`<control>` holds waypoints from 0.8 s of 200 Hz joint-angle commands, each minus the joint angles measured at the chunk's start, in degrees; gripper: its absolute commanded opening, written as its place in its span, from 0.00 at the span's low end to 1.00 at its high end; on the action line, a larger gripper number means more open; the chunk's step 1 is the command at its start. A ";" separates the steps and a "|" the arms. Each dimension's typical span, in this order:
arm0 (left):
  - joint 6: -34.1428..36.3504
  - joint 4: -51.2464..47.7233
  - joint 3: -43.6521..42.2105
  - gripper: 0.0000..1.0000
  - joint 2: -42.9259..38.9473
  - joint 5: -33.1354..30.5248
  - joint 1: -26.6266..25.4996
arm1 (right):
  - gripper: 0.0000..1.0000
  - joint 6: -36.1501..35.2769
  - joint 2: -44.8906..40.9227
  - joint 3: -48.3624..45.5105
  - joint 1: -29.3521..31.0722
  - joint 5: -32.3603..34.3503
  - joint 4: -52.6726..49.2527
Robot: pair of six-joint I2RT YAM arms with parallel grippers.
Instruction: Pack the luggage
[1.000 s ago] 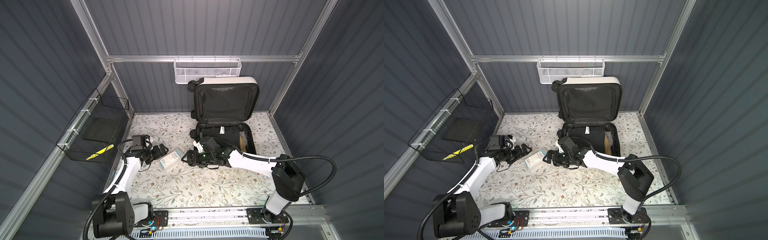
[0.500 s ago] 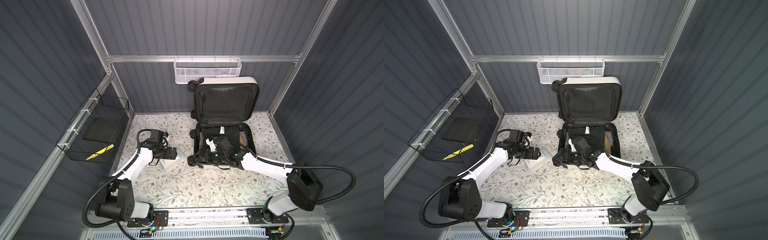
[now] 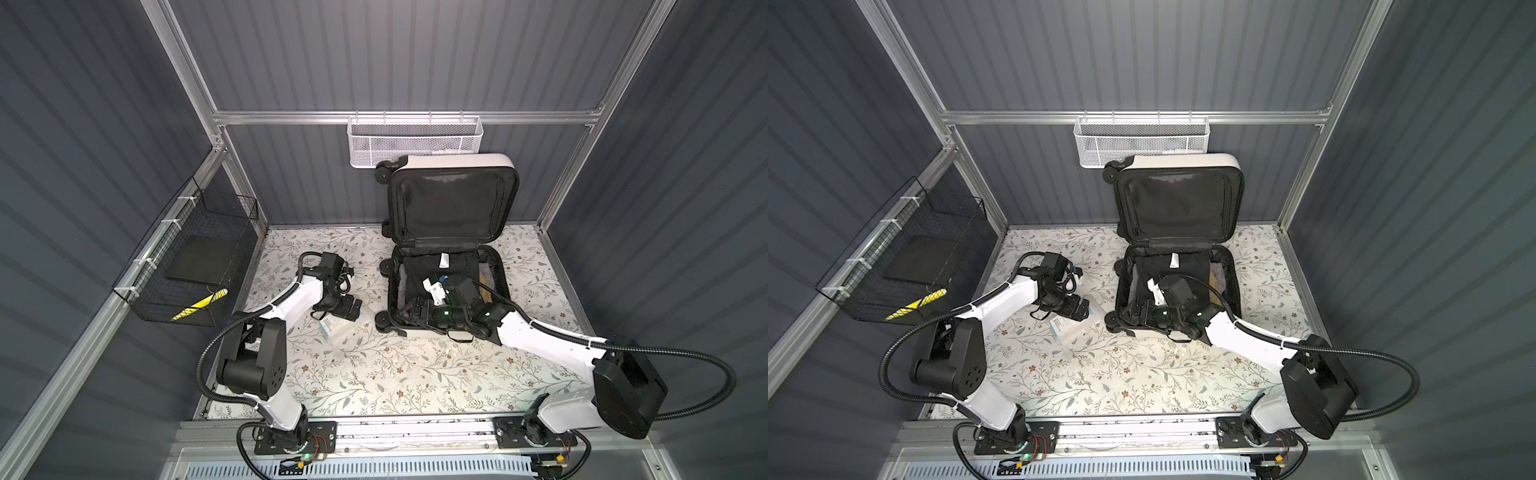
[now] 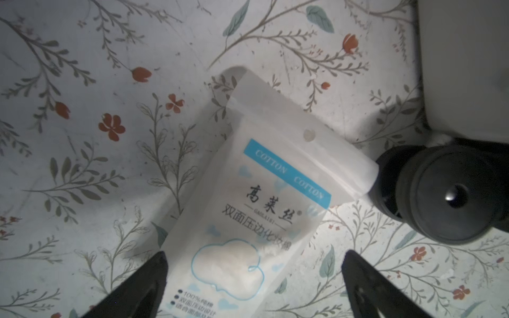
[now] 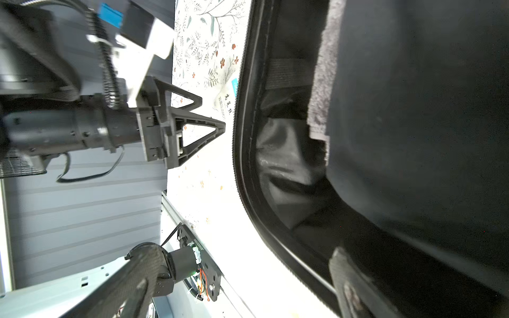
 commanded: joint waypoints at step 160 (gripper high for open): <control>4.63 -4.21 2.70 1.00 8.33 2.17 -0.38 | 0.99 -0.91 -3.43 -0.75 -2.34 -1.64 -3.52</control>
